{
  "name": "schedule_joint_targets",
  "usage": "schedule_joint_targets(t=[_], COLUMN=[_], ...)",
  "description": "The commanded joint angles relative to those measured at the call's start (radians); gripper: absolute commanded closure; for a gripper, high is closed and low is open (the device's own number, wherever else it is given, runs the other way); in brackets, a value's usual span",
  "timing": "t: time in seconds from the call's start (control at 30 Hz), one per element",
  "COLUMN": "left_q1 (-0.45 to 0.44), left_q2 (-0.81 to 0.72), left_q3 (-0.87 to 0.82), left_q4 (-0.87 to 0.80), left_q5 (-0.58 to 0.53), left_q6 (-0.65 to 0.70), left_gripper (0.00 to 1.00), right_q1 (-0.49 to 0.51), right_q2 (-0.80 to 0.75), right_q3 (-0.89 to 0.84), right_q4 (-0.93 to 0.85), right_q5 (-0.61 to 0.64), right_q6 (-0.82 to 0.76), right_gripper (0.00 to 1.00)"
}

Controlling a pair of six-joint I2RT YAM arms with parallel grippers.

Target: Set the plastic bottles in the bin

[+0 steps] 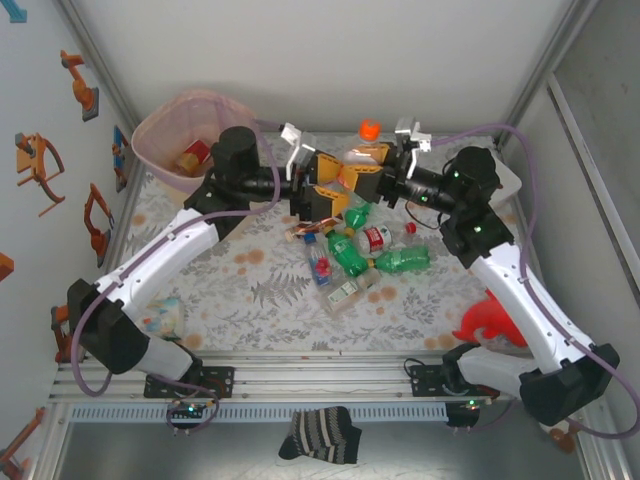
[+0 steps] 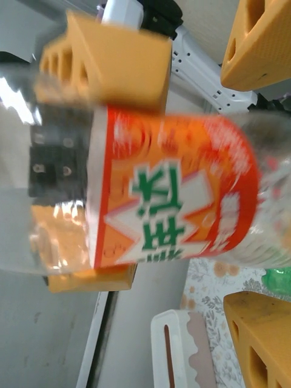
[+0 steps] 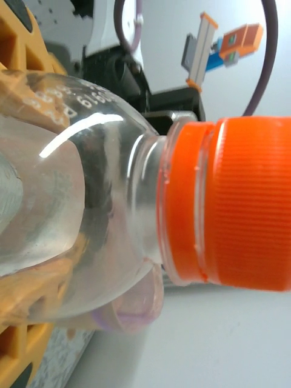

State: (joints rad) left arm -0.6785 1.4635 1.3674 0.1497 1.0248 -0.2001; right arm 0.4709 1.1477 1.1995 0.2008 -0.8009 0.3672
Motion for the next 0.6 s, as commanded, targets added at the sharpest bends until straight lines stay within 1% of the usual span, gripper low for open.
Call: schedule_joint_targets(t=[0.0, 0.17, 0.37, 0.5, 0.57], left_q1=[-0.021, -0.039, -0.045, -0.047, -0.047], left_q2=[0.013, 0.012, 0.003, 0.001, 0.000], left_q3=[0.046, 0.048, 0.045, 0.046, 0.051], left_q4=[0.020, 0.045, 0.059, 0.059, 0.058], left_q5=[0.046, 0.064, 0.084, 0.089, 0.089], left_q6=[0.041, 0.045, 0.047, 0.047, 0.046], left_gripper=[0.15, 0.19, 0.27, 0.27, 0.31], right_q1=[0.025, 0.054, 0.078, 0.083, 0.083], right_q2=[0.010, 0.028, 0.038, 0.035, 0.032], right_q3=[0.054, 0.070, 0.074, 0.068, 0.066], right_q4=[0.094, 0.100, 0.095, 0.085, 0.080], right_q5=[-0.069, -0.072, -0.081, -0.072, -0.067], right_q6=[0.030, 0.042, 0.044, 0.039, 0.036], right_gripper=[0.68, 0.68, 0.68, 0.68, 0.68])
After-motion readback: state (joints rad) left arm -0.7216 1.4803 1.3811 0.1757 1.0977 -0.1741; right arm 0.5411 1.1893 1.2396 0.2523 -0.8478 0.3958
